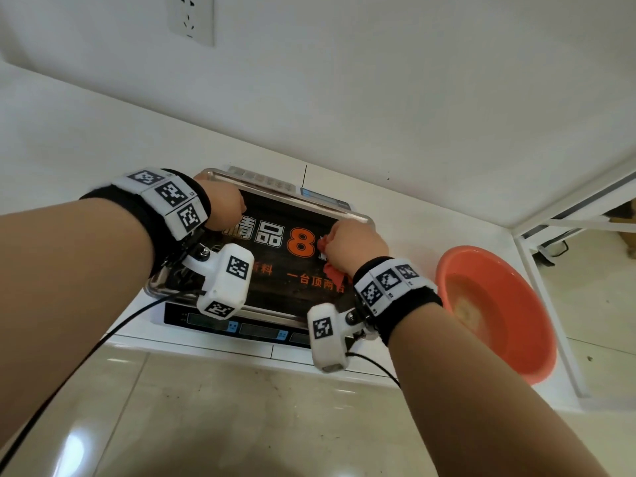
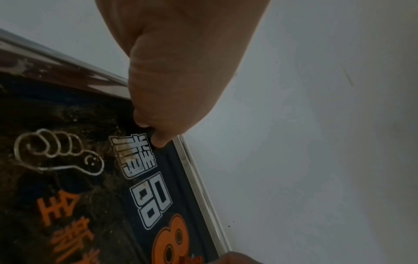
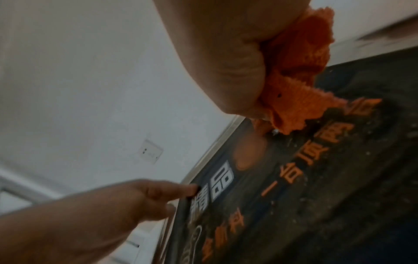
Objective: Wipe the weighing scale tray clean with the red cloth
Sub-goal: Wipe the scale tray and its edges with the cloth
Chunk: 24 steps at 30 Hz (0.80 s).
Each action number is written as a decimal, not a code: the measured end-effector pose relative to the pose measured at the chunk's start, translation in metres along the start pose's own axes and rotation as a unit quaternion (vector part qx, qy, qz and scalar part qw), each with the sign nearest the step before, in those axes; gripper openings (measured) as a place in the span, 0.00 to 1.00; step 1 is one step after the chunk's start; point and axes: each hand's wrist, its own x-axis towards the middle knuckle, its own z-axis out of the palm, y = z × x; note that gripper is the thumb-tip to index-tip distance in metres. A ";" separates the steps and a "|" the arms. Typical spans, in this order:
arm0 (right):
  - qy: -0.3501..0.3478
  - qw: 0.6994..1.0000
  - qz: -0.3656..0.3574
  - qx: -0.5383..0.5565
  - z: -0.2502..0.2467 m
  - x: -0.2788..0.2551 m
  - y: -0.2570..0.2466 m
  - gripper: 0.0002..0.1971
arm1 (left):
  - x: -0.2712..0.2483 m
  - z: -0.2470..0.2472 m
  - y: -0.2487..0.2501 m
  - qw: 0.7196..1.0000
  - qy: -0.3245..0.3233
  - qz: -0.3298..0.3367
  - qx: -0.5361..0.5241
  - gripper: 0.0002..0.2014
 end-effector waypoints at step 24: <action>-0.079 0.991 -0.016 0.107 -0.025 0.002 -0.021 0.11 | -0.018 -0.003 0.003 0.994 -0.021 -0.049 0.092 0.23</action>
